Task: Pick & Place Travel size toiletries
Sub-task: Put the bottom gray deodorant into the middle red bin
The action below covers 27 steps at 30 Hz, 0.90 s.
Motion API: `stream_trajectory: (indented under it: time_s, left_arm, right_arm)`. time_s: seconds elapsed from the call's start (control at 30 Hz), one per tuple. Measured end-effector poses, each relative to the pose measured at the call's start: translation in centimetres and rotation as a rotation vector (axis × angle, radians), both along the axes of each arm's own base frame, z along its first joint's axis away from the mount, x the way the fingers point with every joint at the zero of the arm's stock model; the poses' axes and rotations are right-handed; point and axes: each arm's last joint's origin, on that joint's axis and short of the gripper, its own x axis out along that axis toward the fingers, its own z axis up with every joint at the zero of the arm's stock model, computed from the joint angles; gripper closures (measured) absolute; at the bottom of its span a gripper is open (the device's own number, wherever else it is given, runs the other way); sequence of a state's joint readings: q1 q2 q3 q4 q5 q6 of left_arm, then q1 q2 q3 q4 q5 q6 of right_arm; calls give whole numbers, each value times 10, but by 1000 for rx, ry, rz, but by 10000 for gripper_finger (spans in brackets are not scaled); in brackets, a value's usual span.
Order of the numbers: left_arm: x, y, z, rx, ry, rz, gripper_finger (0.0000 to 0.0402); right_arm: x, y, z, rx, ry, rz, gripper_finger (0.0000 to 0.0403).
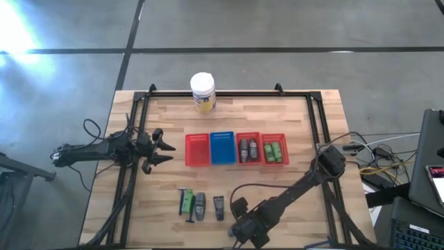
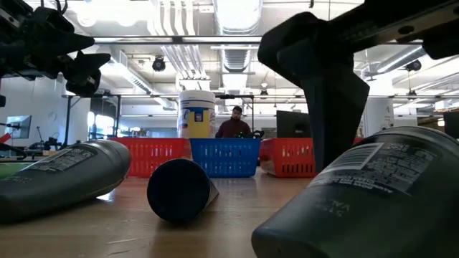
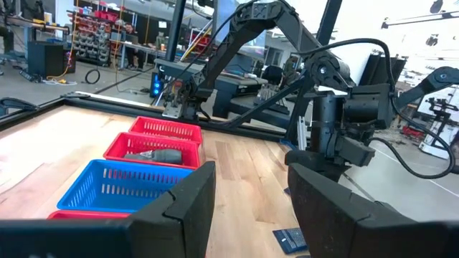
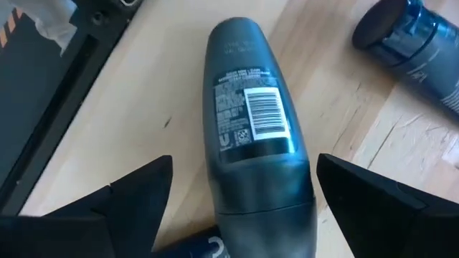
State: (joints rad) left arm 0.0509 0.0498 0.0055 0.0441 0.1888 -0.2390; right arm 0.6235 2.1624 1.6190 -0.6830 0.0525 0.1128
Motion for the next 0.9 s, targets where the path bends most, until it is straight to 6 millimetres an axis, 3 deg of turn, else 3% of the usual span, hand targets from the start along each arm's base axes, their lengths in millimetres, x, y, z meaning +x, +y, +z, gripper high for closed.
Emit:
stream_trajectory:
  time_s: [0.43,0.6,0.77,0.9]
  left_arm:
    - [0,0,0,0,0,0,220]
    - [0,0,0,0,0,0,220]
    - [0,0,0,0,0,0,220]
    - [0,0,0,0,0,0,220]
  right_arm:
    - [3,-10,-7,-3,3,-15,184]
    - [3,-14,-8,39,52,-69,201]
    - [4,-25,-1,69,116,-268,202]
    - [6,-47,19,61,115,-490,201]
